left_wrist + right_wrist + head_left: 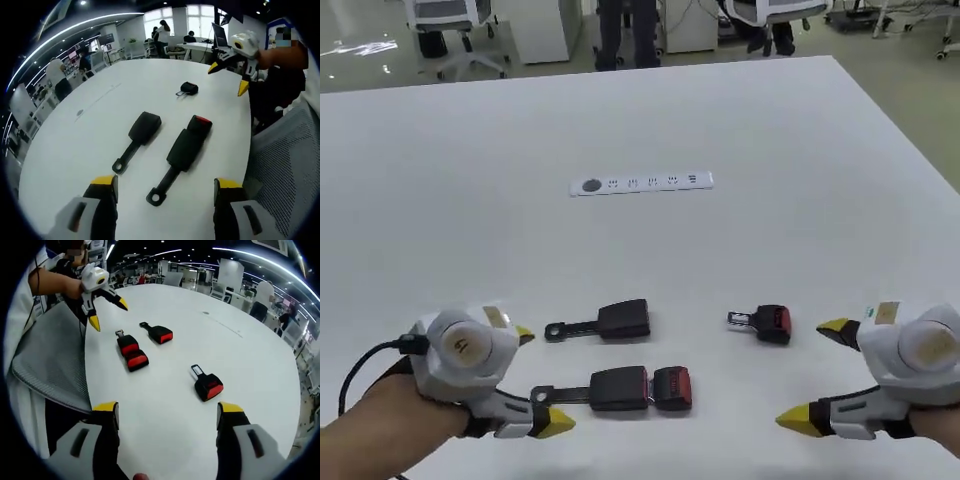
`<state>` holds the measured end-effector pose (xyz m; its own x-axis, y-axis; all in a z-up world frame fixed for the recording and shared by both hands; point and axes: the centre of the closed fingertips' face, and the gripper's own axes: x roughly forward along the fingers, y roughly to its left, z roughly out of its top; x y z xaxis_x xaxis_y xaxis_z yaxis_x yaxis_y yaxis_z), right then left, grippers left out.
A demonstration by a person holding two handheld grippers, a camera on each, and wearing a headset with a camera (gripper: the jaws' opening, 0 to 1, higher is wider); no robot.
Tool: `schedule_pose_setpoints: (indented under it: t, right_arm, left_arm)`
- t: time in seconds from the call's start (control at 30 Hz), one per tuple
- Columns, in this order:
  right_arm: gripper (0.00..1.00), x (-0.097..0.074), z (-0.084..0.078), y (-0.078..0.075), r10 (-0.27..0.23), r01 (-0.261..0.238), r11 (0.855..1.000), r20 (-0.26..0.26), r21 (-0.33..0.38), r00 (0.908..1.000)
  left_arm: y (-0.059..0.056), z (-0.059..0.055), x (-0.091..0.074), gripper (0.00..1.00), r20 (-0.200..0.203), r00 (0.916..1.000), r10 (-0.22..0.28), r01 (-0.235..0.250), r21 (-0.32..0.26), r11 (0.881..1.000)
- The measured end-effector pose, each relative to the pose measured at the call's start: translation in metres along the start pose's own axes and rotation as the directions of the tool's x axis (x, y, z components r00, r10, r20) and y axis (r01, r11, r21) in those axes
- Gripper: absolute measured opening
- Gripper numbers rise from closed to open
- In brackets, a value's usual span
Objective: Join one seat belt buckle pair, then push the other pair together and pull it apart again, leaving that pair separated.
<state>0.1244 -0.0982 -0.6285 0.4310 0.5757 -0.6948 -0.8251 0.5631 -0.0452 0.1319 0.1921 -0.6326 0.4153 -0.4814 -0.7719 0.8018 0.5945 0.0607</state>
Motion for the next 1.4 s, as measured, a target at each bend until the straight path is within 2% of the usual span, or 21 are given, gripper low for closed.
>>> schedule_pose_setpoints:
  t: [0.07,0.17,0.23,0.3,0.33,0.37,0.4,0.43,0.53,0.6,0.63,0.67,0.77,0.8,0.83,0.93,1.0,1.03,1.13,1.27,1.4]
  right_arm:
    - [0.82,-0.003,-0.003,-0.001,-0.016,0.016,1.0,0.006,0.008,0.9999]
    - [0.84,-0.005,-0.005,-0.006,-0.03,0.029,0.999,0.015,0.032,0.9994]
    - [0.85,-0.01,-0.002,-0.004,-0.035,0.034,0.998,0.02,0.045,0.9992]
    - [0.86,-0.01,-0.002,-0.004,-0.039,0.038,0.998,0.028,0.05,0.9988]
    - [0.88,-0.01,-0.001,-0.004,-0.041,0.039,0.998,0.033,0.053,0.9986]
    - [0.9,-0.011,-0.001,-0.004,-0.047,0.045,0.997,0.037,0.06,0.9982]
    - [0.92,-0.011,-0.002,-0.004,-0.05,0.048,0.997,0.035,0.066,0.9981]
    - [0.94,-0.014,0.0,0.0,-0.057,0.055,0.996,0.031,0.077,0.9979]
    - [1.0,-0.013,-0.002,-0.001,-0.075,0.071,0.993,0.039,0.091,0.9965]
    - [0.99,-0.014,-0.003,0.0,-0.08,0.075,0.992,0.044,0.102,0.9958]
    - [0.99,-0.016,-0.002,0.002,-0.084,0.078,0.991,0.05,0.109,0.9952]
    - [0.99,-0.016,-0.001,0.003,-0.084,0.077,0.99,0.057,0.115,0.9948]
    - [0.99,-0.016,-0.003,0.001,-0.087,0.079,0.989,0.065,0.123,0.9941]
    - [0.99,-0.016,-0.004,0.0,-0.091,0.082,0.988,0.066,0.128,0.9937]
    - [0.99,-0.016,-0.004,-0.001,-0.091,0.082,0.988,0.067,0.131,0.9936]
    - [0.99,-0.018,-0.005,-0.001,-0.093,0.083,0.987,0.071,0.136,0.9931]
    - [0.99,-0.019,-0.006,-0.004,-0.095,0.083,0.986,0.076,0.142,0.9926]
    - [0.99,-0.019,-0.007,-0.004,-0.095,0.082,0.985,0.08,0.15,0.9923]
    - [0.99,-0.021,-0.007,0.0,-0.095,0.081,0.985,0.088,0.153,0.9916]
    - [0.99,-0.018,-0.012,0.003,-0.087,0.075,0.986,0.083,0.147,0.9927]
    - [0.99,-0.02,-0.014,0.004,-0.094,0.081,0.985,0.079,0.15,0.9924]
  left_arm:
    - [-0.006,0.0,-0.007,0.83,0.007,1.0,0.002,-0.002,-0.017,1.0]
    - [-0.007,-0.006,-0.014,0.87,0.011,0.9997,0.022,-0.021,-0.061,0.998]
    - [-0.005,-0.017,-0.016,0.89,-0.001,0.9995,0.031,-0.031,-0.087,0.996]
    - [0.002,-0.033,-0.018,0.91,-0.014,0.999,0.041,-0.043,-0.1,0.994]
    - [0.002,-0.036,-0.02,0.93,-0.015,0.9986,0.051,-0.052,-0.114,0.992]
    - [0.001,-0.035,-0.024,0.93,0.001,0.9982,0.059,-0.058,-0.148,0.987]
    - [-0.002,-0.032,-0.027,0.94,0.014,0.9975,0.069,-0.066,-0.173,0.983]
    - [-0.002,-0.033,-0.029,0.95,0.017,0.9969,0.077,-0.072,-0.184,0.98]
    - [0.004,-0.043,-0.03,1.0,0.024,0.9962,0.083,-0.077,-0.197,0.977]
    - [0.007,-0.049,-0.031,1.0,0.022,0.9958,0.088,-0.082,-0.205,0.975]
    - [0.008,-0.049,-0.031,1.0,0.023,0.9953,0.094,-0.088,-0.207,0.974]
    - [0.001,-0.042,-0.037,1.0,0.026,0.9945,0.102,-0.094,-0.211,0.973]
    - [0.0,-0.042,-0.039,1.0,0.036,0.9934,0.109,-0.098,-0.222,0.97]
    - [0.006,-0.049,-0.038,1.0,0.035,0.9929,0.113,-0.103,-0.223,0.969]
    - [0.005,-0.05,-0.038,1.0,0.033,0.9928,0.115,-0.105,-0.224,0.969]
    - [-0.005,-0.045,-0.041,1.0,0.032,0.9924,0.119,-0.108,-0.236,0.966]
    - [-0.003,-0.052,-0.037,1.0,0.022,0.9929,0.117,-0.109,-0.235,0.966]
    - [-0.006,-0.053,-0.037,1.0,0.019,0.9934,0.113,-0.106,-0.228,0.968]
    - [-0.01,-0.049,-0.038,1.0,0.028,0.9929,0.116,-0.106,-0.234,0.966]
    - [-0.009,-0.044,-0.039,1.0,0.051,0.9903,0.129,-0.113,-0.248,0.962]
    - [-0.01,-0.043,-0.039,1.0,0.054,0.989,0.137,-0.12,-0.242,0.963]
